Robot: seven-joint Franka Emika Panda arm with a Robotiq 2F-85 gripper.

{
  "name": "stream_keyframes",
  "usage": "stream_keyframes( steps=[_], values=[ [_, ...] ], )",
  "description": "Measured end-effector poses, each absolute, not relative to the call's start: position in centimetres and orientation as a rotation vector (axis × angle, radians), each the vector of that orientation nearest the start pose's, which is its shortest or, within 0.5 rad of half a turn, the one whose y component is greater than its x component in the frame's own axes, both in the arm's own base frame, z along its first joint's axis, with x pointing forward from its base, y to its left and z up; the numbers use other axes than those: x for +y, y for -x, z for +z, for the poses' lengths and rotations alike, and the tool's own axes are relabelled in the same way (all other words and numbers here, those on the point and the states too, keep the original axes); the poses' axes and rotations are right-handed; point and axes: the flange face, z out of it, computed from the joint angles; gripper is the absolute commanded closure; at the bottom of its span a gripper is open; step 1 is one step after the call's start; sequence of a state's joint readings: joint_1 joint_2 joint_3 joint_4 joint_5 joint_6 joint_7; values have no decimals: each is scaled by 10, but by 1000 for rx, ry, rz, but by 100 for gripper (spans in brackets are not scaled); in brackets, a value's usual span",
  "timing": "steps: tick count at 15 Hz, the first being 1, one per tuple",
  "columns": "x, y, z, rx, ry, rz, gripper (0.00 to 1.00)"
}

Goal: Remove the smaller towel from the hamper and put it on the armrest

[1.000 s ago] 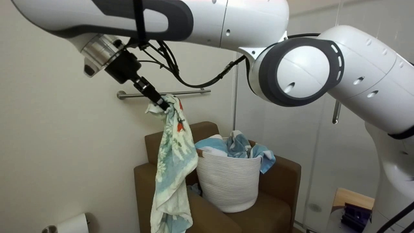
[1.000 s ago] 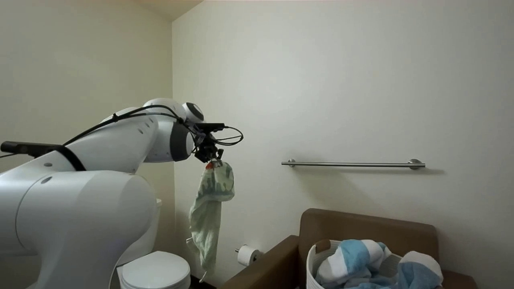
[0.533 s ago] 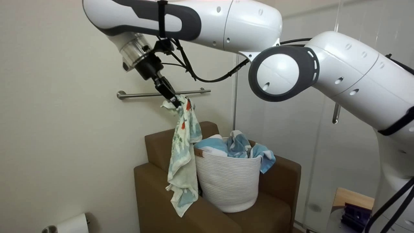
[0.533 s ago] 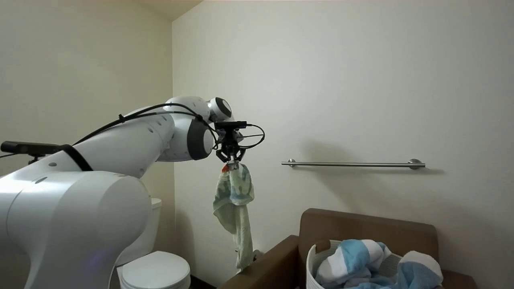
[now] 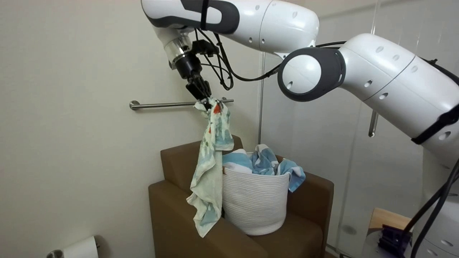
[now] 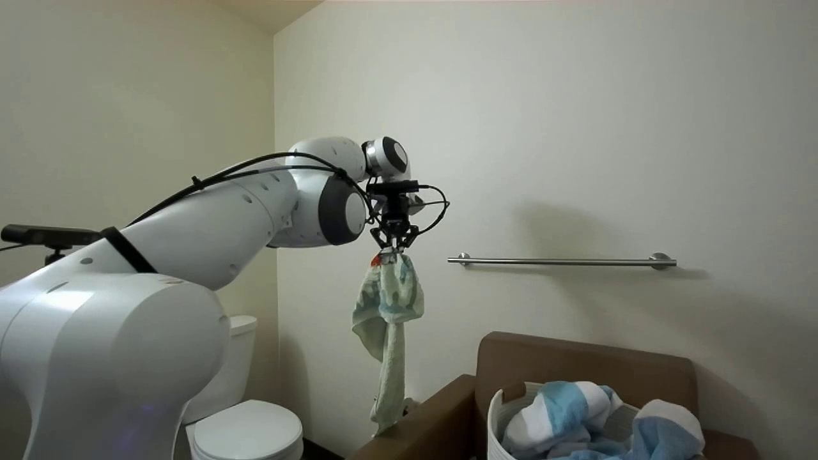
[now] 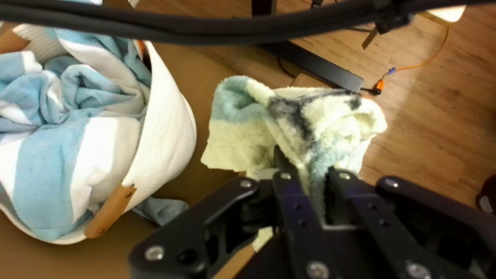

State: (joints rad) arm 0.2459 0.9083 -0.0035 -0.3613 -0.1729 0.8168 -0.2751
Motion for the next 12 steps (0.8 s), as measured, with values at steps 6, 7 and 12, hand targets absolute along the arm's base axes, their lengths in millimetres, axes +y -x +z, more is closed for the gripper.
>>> stream_keyframes(
  steps=[6, 7, 12],
  values=[
    [80, -664, 551, -294, 3100, 609, 91],
    [74, -665, 554, -234, 3094, 578, 91],
    [65, -678, 548, -135, 3090, 493, 91]
  ],
)
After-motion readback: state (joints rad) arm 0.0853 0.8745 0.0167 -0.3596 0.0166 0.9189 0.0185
